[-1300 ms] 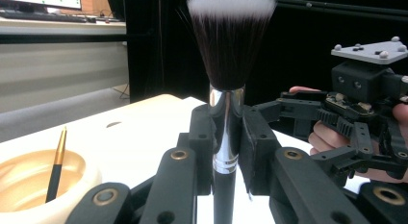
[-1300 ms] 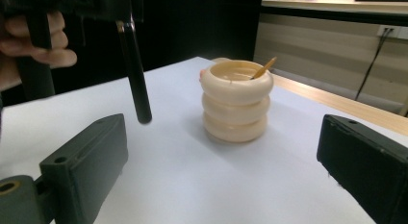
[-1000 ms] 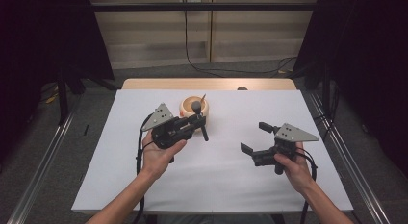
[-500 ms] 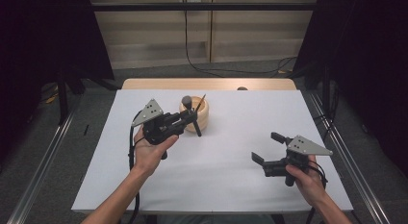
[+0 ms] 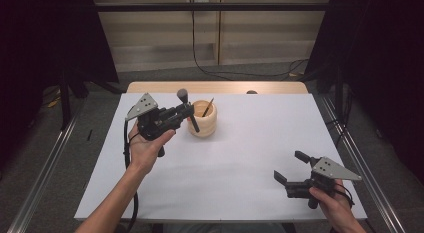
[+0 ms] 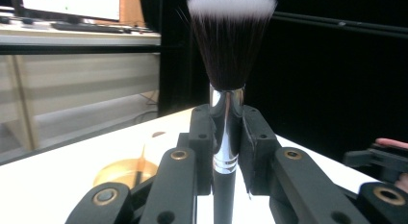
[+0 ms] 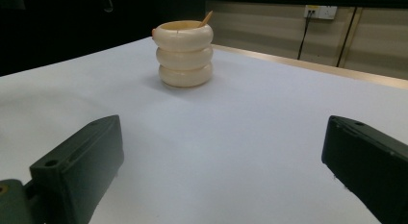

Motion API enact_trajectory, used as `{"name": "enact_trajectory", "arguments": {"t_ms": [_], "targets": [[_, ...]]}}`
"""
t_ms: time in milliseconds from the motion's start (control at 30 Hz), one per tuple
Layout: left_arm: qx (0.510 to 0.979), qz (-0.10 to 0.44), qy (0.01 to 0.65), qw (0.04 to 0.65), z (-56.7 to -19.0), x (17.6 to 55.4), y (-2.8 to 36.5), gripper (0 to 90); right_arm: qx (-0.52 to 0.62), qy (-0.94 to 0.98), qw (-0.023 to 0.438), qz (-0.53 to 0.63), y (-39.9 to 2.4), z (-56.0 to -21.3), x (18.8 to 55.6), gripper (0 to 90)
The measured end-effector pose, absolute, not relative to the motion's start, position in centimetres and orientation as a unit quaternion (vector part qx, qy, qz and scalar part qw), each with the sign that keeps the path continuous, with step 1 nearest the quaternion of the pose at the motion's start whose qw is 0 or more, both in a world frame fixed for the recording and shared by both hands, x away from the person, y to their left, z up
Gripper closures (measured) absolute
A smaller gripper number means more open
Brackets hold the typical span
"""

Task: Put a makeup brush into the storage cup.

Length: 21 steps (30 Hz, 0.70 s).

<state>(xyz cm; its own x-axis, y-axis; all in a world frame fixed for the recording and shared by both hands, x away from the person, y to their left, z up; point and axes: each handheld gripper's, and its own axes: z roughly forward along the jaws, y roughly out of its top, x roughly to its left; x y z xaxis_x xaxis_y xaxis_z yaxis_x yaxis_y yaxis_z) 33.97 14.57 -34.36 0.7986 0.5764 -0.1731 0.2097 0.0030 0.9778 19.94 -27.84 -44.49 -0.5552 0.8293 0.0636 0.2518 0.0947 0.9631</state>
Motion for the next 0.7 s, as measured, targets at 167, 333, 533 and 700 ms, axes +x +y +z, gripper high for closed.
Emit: {"name": "enact_trajectory", "arguments": {"t_ms": [167,333,533,700], "targets": [[0.696,0.15,0.28,0.644,-33.6,34.5,14.5,77.5,0.396,0.687,0.269,0.546,-28.2,-44.5,19.1,0.8],[0.696,0.153,0.286,0.641,-33.3,35.9,14.5,77.5,0.389,0.686,0.274,0.551,-28.5,-44.5,18.8,0.6],[0.707,0.158,0.288,0.626,-33.4,37.4,14.0,77.5,0.392,0.69,0.264,0.548,-28.4,-45.0,18.9,0.1],[0.709,0.159,0.283,0.626,-33.3,38.2,13.3,77.5,0.389,0.685,0.261,0.558,-28.4,-44.9,18.9,0.0]]}}
